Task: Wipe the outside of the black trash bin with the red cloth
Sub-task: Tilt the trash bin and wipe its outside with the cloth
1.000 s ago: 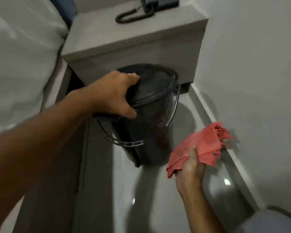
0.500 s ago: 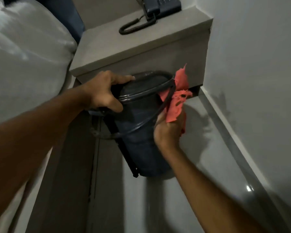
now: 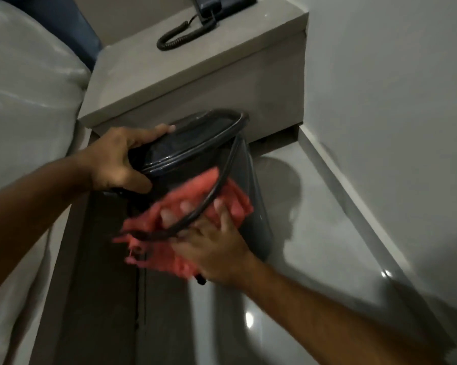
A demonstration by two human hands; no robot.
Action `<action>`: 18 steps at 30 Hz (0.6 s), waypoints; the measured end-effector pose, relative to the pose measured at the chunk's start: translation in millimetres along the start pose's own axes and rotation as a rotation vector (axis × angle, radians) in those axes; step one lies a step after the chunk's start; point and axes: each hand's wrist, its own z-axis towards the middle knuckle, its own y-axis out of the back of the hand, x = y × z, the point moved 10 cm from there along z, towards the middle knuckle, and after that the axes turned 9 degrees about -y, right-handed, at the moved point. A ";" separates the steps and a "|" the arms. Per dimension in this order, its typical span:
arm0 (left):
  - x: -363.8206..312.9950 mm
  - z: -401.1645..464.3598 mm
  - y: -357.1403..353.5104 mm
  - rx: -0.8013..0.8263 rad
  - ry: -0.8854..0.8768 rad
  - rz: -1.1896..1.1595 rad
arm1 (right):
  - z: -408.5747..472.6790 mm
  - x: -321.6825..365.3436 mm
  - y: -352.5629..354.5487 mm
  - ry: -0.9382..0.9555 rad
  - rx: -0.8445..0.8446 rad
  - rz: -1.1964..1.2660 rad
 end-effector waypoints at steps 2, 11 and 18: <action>3.2 -6.1 -0.7 -0.001 -0.008 -0.036 | -78.2 0.9 2.5 0.077 0.102 -0.077; 22.8 -19.7 -3.3 -0.029 -0.071 -0.108 | 37.3 -179.1 -26.4 -1.132 -0.110 0.812; 9.9 -22.3 -10.8 -0.043 -0.090 -0.073 | -130.1 -153.7 -31.3 -1.744 0.044 0.809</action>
